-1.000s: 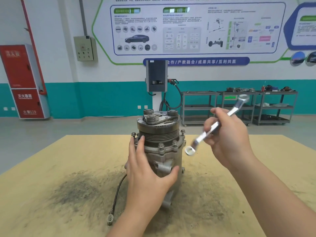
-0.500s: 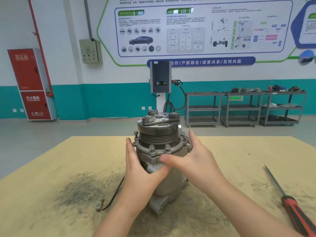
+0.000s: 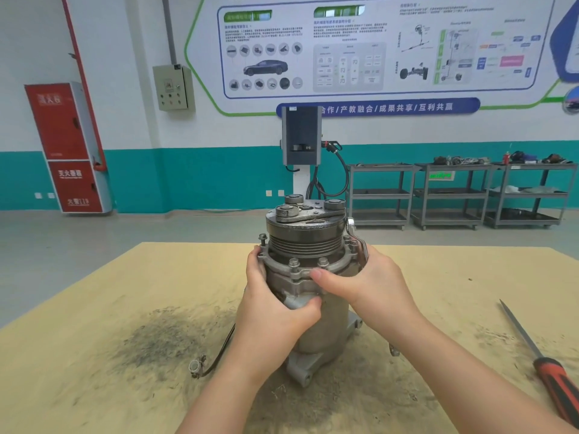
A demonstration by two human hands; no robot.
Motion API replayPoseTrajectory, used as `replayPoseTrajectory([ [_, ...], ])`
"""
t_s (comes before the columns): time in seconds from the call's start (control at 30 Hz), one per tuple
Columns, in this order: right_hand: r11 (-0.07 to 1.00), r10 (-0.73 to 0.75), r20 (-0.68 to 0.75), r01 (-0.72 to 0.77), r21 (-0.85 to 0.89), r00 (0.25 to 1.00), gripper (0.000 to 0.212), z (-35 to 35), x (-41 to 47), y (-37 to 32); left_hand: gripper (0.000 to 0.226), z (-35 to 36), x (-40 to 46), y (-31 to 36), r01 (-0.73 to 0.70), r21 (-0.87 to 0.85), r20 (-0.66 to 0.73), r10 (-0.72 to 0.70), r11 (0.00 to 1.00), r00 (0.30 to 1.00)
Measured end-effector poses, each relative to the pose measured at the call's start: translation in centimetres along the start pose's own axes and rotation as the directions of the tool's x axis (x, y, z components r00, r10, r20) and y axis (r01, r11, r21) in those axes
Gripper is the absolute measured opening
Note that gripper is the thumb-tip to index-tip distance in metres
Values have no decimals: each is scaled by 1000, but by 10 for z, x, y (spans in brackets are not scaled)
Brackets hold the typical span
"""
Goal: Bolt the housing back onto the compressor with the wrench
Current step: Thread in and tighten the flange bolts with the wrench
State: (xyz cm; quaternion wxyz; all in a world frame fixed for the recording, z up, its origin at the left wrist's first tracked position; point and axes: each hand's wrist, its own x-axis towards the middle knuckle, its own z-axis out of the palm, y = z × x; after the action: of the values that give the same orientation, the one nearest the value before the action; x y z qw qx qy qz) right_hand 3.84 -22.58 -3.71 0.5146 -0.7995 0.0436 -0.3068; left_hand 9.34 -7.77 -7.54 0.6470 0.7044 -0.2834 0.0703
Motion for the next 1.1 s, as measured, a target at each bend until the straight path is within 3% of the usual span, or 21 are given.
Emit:
replayPoseTrajectory([
  [0.2, 999, -1, -12, 2, 37, 1000, 43, 0, 2, 5, 87, -2, 2, 0, 10, 47, -29, -9, 999, 1000],
  [0.77, 997, -10, -5, 10, 82, 1000, 53, 0, 3, 8, 90, -2, 1, 1, 25, -13, 3, -25, 1000, 1000],
  [0.87, 998, -1, 14, 0, 70, 1000, 78, -1, 2, 9, 102, -6, -3, 4, 46, -69, 65, -42, 997, 997],
  [1.0, 996, 47, 44, -51, 76, 998, 126, -2, 3, 9, 147, -16, 5, 11, 144, -162, 48, -138, 976, 989],
  [1.1, 994, 33, 73, -40, 105, 997, 115, -2, 5, 9, 156, -23, 13, 14, 215, -71, 213, -196, 974, 957],
])
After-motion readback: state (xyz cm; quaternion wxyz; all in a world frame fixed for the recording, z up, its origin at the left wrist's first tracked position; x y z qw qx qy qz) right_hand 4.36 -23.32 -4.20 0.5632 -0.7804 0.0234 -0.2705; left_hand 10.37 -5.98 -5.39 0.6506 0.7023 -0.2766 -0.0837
